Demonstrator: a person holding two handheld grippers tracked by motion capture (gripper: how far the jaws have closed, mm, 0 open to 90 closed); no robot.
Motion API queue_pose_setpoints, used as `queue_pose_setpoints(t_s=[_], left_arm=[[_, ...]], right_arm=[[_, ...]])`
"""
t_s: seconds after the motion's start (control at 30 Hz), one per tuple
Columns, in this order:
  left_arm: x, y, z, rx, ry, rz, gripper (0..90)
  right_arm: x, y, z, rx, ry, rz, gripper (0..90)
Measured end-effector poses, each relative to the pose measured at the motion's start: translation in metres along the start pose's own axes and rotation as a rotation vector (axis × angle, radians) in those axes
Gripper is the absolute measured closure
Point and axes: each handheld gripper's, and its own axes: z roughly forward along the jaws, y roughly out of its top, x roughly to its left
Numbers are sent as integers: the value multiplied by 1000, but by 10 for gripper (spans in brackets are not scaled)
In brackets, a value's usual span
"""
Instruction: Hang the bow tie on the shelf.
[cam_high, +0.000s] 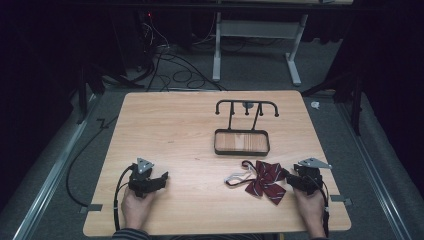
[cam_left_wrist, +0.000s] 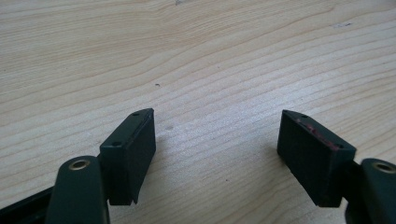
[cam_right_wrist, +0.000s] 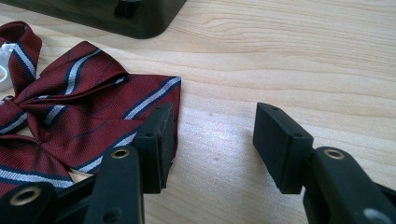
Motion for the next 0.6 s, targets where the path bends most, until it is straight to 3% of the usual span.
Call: queue_pose_setpoints(t_s=[0.6], left_arm=[[0,0,0,-1,1,0,285]], right_arm=[[0,0,0,-1,2,6,483]])
